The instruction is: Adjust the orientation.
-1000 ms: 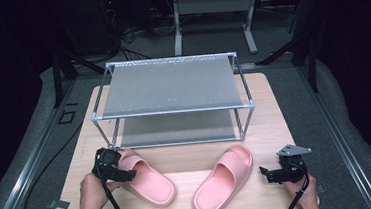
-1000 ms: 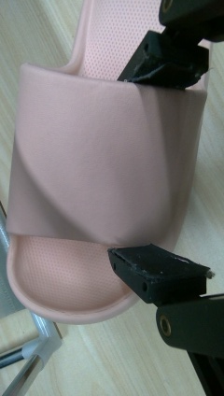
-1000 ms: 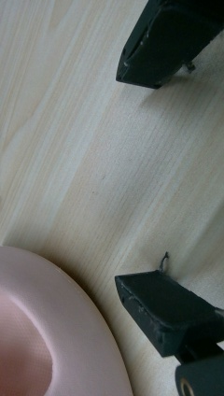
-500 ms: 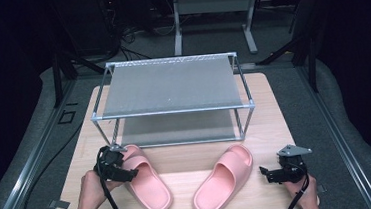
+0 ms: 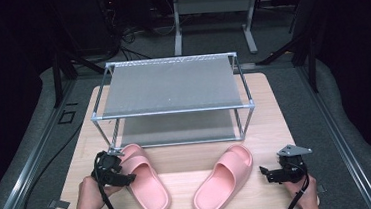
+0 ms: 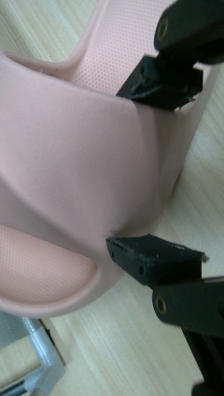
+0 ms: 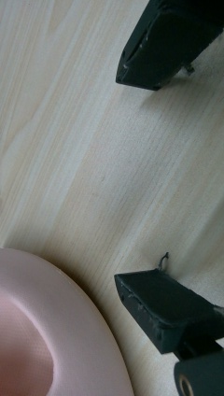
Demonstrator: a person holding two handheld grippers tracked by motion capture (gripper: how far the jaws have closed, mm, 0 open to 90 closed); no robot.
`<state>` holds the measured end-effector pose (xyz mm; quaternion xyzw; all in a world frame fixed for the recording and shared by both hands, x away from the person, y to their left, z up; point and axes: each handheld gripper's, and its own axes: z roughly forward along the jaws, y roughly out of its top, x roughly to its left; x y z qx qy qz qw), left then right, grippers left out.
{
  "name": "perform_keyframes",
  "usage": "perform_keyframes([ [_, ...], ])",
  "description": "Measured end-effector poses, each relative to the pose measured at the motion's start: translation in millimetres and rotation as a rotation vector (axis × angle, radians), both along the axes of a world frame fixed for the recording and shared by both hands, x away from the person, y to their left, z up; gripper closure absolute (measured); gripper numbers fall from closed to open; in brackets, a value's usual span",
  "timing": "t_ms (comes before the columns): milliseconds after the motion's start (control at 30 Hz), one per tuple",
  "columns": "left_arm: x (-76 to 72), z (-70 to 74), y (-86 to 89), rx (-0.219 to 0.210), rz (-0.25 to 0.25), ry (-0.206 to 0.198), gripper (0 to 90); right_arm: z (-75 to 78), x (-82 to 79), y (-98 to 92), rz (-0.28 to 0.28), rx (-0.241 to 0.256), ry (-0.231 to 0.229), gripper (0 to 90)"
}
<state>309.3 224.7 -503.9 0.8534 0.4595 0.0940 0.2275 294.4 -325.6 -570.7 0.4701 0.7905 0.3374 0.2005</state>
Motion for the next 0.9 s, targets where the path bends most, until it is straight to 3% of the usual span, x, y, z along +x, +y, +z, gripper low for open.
perform_keyframes([
  [367,0.6,2.5,0.7,0.012,-0.061,-0.014,52.7,0.0,-0.1,0.0,0.001,0.000,-0.001,4.8],
  [467,3.5,-0.7,4.1,0.009,-0.029,0.012,54.0,0.0,-0.1,0.0,0.001,0.001,-0.001,4.8],
  [500,4.0,-1.8,4.2,0.015,-0.024,0.016,48.0,0.0,-0.1,0.0,0.001,0.000,-0.001,4.9],
  [700,7.8,-6.0,2.8,0.053,-0.033,0.008,61.2,0.0,-0.1,-0.1,0.001,0.001,-0.001,4.9],
  [800,12.6,-3.9,1.8,0.085,-0.061,0.008,66.9,0.0,-0.1,0.0,0.001,0.001,-0.001,4.9],
  [900,22.1,-2.6,-0.6,0.124,-0.133,0.017,71.3,0.0,0.1,-0.1,0.001,0.001,-0.001,5.1],
])
